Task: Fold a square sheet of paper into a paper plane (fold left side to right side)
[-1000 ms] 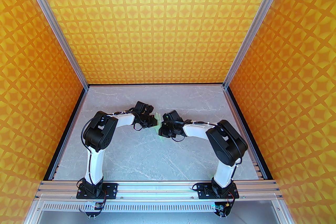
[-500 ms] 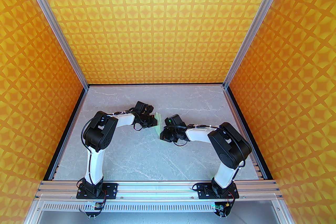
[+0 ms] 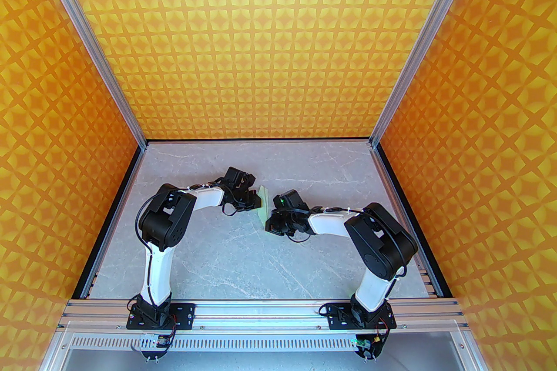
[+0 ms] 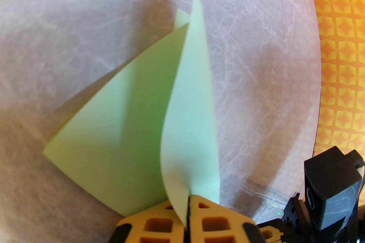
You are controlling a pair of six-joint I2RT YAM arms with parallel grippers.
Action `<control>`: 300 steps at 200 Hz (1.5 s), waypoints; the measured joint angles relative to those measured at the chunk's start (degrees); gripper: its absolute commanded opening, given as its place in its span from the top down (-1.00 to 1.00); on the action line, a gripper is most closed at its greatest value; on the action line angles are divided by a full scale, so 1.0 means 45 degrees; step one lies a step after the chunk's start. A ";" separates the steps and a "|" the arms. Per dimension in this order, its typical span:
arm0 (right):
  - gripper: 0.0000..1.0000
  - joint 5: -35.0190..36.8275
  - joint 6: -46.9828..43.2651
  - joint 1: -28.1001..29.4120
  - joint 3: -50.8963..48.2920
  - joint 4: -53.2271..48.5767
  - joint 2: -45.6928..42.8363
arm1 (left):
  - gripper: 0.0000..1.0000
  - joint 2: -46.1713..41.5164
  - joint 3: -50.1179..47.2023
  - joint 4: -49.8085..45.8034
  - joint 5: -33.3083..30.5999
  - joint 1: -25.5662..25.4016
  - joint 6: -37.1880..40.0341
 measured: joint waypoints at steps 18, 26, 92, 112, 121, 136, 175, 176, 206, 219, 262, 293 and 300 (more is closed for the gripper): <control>0.95 -0.0005 0.0000 0.0000 -0.0049 0.0102 0.0000 | 0.77 0.0083 0.0189 -0.0097 -0.0078 -0.0063 0.0053; 0.95 -0.0005 0.0000 0.0000 -0.0053 0.0131 0.0000 | 0.70 0.0097 0.0223 -0.0121 -0.0112 -0.0078 0.0107; 0.97 0.0000 0.0005 0.0000 -0.0073 0.0189 0.0000 | 0.11 -0.0855 0.0325 -0.0845 -0.0359 0.0330 0.0272; 0.97 -0.0005 0.0005 0.0000 -0.0087 0.0223 0.0000 | 0.26 -0.1826 0.0175 -0.0894 -0.0525 0.0510 0.0209; 0.97 -0.0005 0.0005 0.0000 -0.0097 0.0243 0.0000 | 0.40 -0.2336 -0.0053 -0.0787 -0.0563 0.0505 0.0053; 0.97 -0.0005 0.0010 0.0000 -0.0117 0.0282 0.0000 | 0.56 -0.2987 -0.0500 -0.0481 -0.0554 0.0355 -0.0146; 0.97 -0.0005 0.0010 0.0000 -0.0117 0.0287 0.0000 | 0.70 -0.3259 -0.1744 0.0568 -0.0457 -0.0680 -0.1035; 0.97 -0.0005 0.0010 0.0000 -0.0117 0.0291 0.0000 | 0.71 -0.3254 -0.1802 0.0622 -0.0457 -0.0709 -0.1049; 0.97 -0.0010 0.0019 0.0000 -0.0121 0.0296 0.0005 | 0.76 -0.2705 -0.2467 0.1588 -0.0355 -0.1127 -0.1632; 0.97 -0.0010 0.0019 0.0000 -0.0126 0.0316 0.0000 | 0.77 -0.2317 -0.2574 0.1957 -0.0359 -0.1088 -0.1763; 0.97 -0.0015 0.0024 0.0000 -0.0170 0.0413 0.0000 | 0.77 -0.1472 -0.2545 0.2482 -0.0374 -0.1044 -0.1821; 0.97 -0.0019 0.0024 0.0000 -0.0238 0.0573 0.0000 | 0.76 -0.1025 -0.2239 0.2506 -0.0369 -0.1044 -0.1734; 0.97 -0.0015 0.0024 0.0000 -0.0253 0.0607 0.0000 | 0.76 -0.0967 -0.2171 0.2501 -0.0345 -0.1044 -0.1729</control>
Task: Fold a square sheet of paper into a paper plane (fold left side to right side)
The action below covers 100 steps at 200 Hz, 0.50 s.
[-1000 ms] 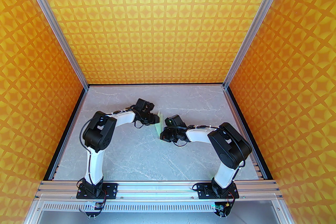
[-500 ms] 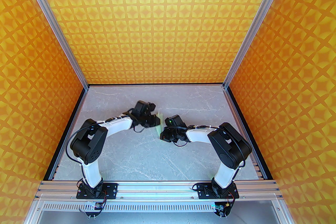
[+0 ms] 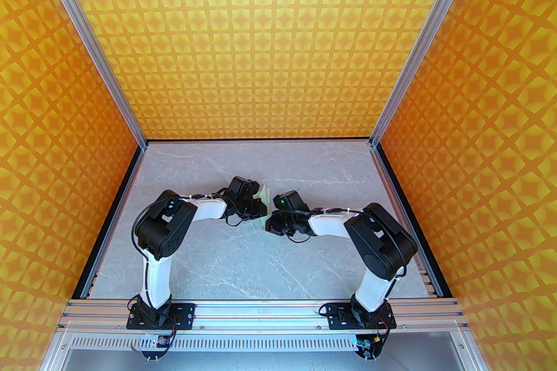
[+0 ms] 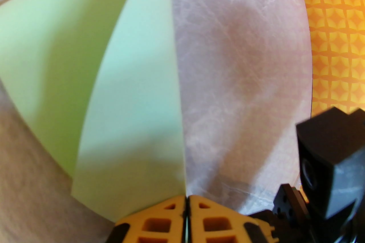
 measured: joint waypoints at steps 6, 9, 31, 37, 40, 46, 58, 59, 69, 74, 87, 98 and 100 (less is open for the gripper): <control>0.97 0.0000 0.0000 0.0000 -0.0015 0.0029 0.0000 | 0.76 0.0029 0.0053 -0.0005 -0.0005 0.0000 0.0005; 0.97 -0.0005 0.0000 0.0000 -0.0019 0.0049 0.0000 | 0.76 0.0044 0.0087 -0.0005 -0.0005 0.0000 0.0010; 0.97 -0.0005 0.0000 0.0000 -0.0053 0.0126 0.0000 | 0.75 0.0063 0.0214 -0.0053 -0.0029 0.0019 0.0097; 0.97 -0.0005 0.0000 0.0000 -0.0063 0.0141 0.0000 | 0.75 0.0068 0.0253 -0.0083 -0.0029 0.0024 0.0131; 0.97 -0.0005 0.0000 0.0000 -0.0068 0.0155 0.0000 | 0.75 0.0068 0.0272 -0.0087 -0.0029 0.0034 0.0141; 0.97 -0.0005 0.0000 0.0000 -0.0078 0.0165 0.0000 | 0.74 0.0068 0.0306 -0.0092 -0.0063 0.0053 0.0175; 0.98 -0.0010 0.0000 0.0000 -0.0107 0.0223 0.0000 | 0.75 0.0068 0.0393 -0.0102 -0.0087 0.0092 0.0238; 0.98 -0.0010 0.0000 0.0000 -0.0107 0.0228 0.0000 | 0.75 0.0068 0.0403 -0.0102 -0.0092 0.0097 0.0243; 0.98 -0.0024 0.0000 0.0000 -0.0131 0.0262 0.0000 | 0.74 0.0087 0.0544 -0.0233 -0.0126 0.0146 0.0330; 0.98 -0.0029 0.0000 0.0000 -0.0131 0.0272 0.0000 | 0.74 0.0121 0.0651 -0.0296 -0.0141 0.0165 0.0364; 0.98 -0.0034 0.0000 0.0000 -0.0146 0.0301 0.0000 | 0.74 0.0257 0.0967 -0.0476 -0.0180 0.0170 0.0500; 0.98 -0.0039 0.0000 0.0000 -0.0151 0.0311 0.0000 | 0.74 0.0364 0.1151 -0.0554 -0.0219 0.0180 0.0602; 0.98 -0.0034 0.0000 0.0000 -0.0151 0.0311 0.0000 | 0.74 0.0379 0.1175 -0.0573 -0.0219 0.0180 0.0627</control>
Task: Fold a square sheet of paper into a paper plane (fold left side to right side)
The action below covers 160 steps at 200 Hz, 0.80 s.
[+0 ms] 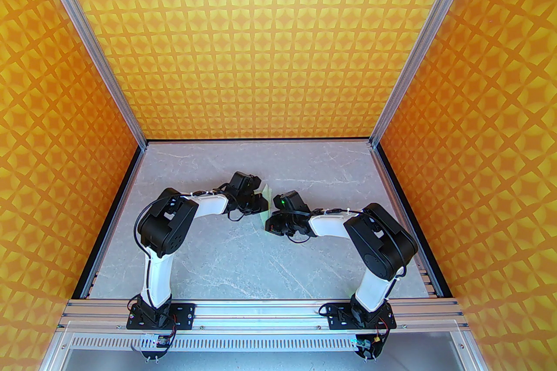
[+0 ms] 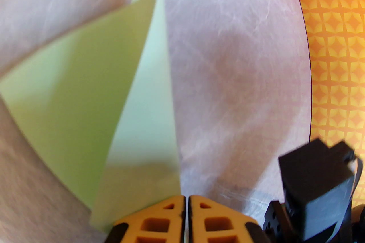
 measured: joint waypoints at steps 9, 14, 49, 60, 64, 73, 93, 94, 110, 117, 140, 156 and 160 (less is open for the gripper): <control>0.98 0.0000 0.0000 0.0000 0.0000 0.0000 0.0000 | 0.74 0.0049 0.0049 -0.0068 -0.0005 0.0000 0.0044; 0.98 0.0000 0.0000 0.0000 0.0000 0.0000 0.0000 | 0.74 0.0063 0.0063 -0.0126 -0.0005 -0.0005 0.0068; 0.98 -0.0010 0.0053 0.0000 -0.0097 0.0170 -0.0015 | 0.75 0.0408 0.0457 -0.0719 -0.0117 -0.0005 0.0277; 0.98 -0.0010 0.0092 0.0000 -0.0151 0.0277 -0.0024 | 0.75 0.0423 0.0505 -0.0763 -0.0121 -0.0005 0.0282; 0.98 -0.0005 0.0107 0.0000 -0.0170 0.0296 -0.0039 | 0.76 0.0427 0.0505 -0.0772 -0.0126 -0.0005 0.0282; 0.98 -0.0005 0.0136 0.0000 -0.0238 0.0379 -0.0063 | 0.75 0.0427 0.0505 -0.0772 -0.0126 -0.0005 0.0282; 0.98 -0.0005 0.0233 0.0010 -0.0413 0.0680 -0.0107 | 0.76 0.0427 0.0510 -0.0782 -0.0131 -0.0005 0.0282; 0.98 -0.0005 0.0238 0.0015 -0.0423 0.0695 -0.0112 | 0.75 0.0427 0.0510 -0.0782 -0.0131 -0.0005 0.0282; 0.97 0.0073 0.0325 0.0073 -0.0573 0.0889 -0.0189 | 0.75 0.0437 0.0520 -0.0806 -0.0131 -0.0005 0.0282; 0.98 0.0107 0.0340 0.0117 -0.0636 0.0942 -0.0233 | 0.75 0.0447 0.0539 -0.0826 -0.0131 -0.0005 0.0282; 0.98 0.0316 0.0486 0.0267 -0.0952 0.1132 -0.0466 | 0.75 0.0486 0.0593 -0.0865 -0.0117 -0.0019 0.0282; 0.97 0.0408 0.0617 0.0374 -0.1277 0.1248 -0.0709 | 0.75 0.0491 0.0602 -0.0869 -0.0097 -0.0029 0.0282; 0.97 0.0432 0.0636 0.0403 -0.1355 0.1273 -0.0777 | 0.76 0.0491 0.0602 -0.0869 -0.0092 -0.0029 0.0282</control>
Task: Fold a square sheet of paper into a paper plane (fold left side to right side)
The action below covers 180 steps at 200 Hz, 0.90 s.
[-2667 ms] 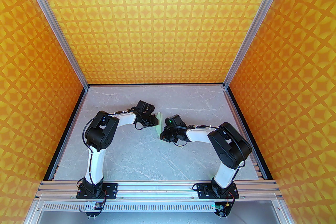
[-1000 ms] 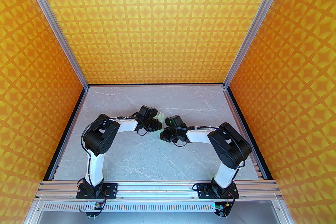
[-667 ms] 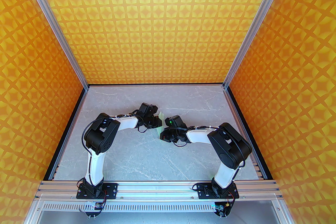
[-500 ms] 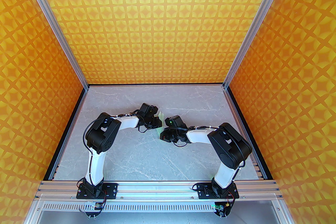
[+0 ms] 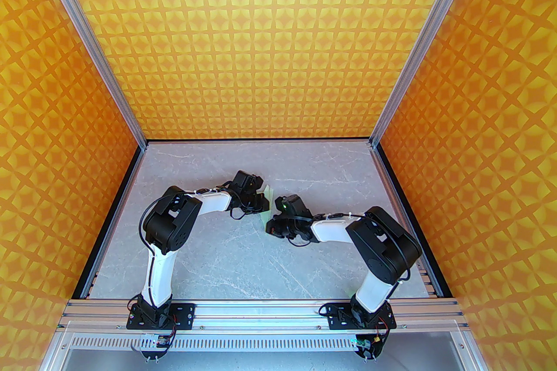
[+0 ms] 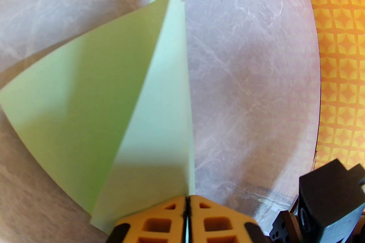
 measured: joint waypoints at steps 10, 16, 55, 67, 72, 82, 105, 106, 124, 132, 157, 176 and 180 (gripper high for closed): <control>0.97 0.0044 0.0039 0.0063 -0.0175 -0.0005 -0.0160 | 0.75 0.0000 0.0000 0.0000 0.0005 0.0000 0.0000; 0.98 0.0073 0.0068 0.0107 -0.0257 -0.0024 -0.0253 | 0.75 0.0000 0.0000 0.0000 0.0005 0.0000 0.0000; 0.97 0.0092 0.0058 0.0223 -0.0369 -0.0865 -0.0714 | 0.75 0.0005 0.0000 0.0005 0.0005 0.0000 0.0000; 0.96 0.0078 0.0024 0.0214 -0.0364 -0.1146 -0.0831 | 0.75 0.0005 0.0000 0.0005 0.0005 0.0000 0.0000; 0.95 0.0068 0.0019 0.0185 -0.0364 -0.1292 -0.0894 | 0.75 0.0000 0.0000 0.0005 0.0005 0.0000 0.0000; 0.94 -0.0010 0.0019 0.0112 -0.0364 -0.1569 -0.1030 | 0.75 0.0005 0.0000 0.0005 0.0005 0.0000 0.0000; 0.93 -0.0165 0.0019 -0.0194 -0.0233 -0.1923 -0.1297 | 0.74 0.0000 0.0000 0.0005 0.0005 0.0000 0.0000; 0.93 -0.0170 0.0019 -0.0209 -0.0219 -0.1923 -0.1297 | 0.74 0.0000 0.0000 0.0005 0.0005 0.0000 0.0000; 0.92 -0.0267 0.0019 -0.0408 0.0160 -0.1991 -0.1297 | 0.74 0.0000 0.0000 0.0010 0.0000 -0.0010 0.0000; 0.91 -0.0296 0.0019 -0.0476 0.0330 -0.1972 -0.1292 | 0.74 0.0000 0.0000 0.0010 0.0000 -0.0015 0.0000; 0.91 -0.0355 0.0024 -0.0573 0.0903 -0.1855 -0.0928 | 0.74 0.0000 0.0000 0.0010 0.0000 -0.0015 0.0000; 0.92 -0.0359 0.0019 -0.0602 0.1258 -0.1705 -0.0340 | 0.74 -0.0010 0.0000 0.0010 0.0000 -0.0024 0.0000; 0.92 -0.0355 0.0019 -0.0617 0.1311 -0.1695 -0.0233 | 0.74 -0.0015 0.0000 0.0010 0.0000 -0.0024 0.0000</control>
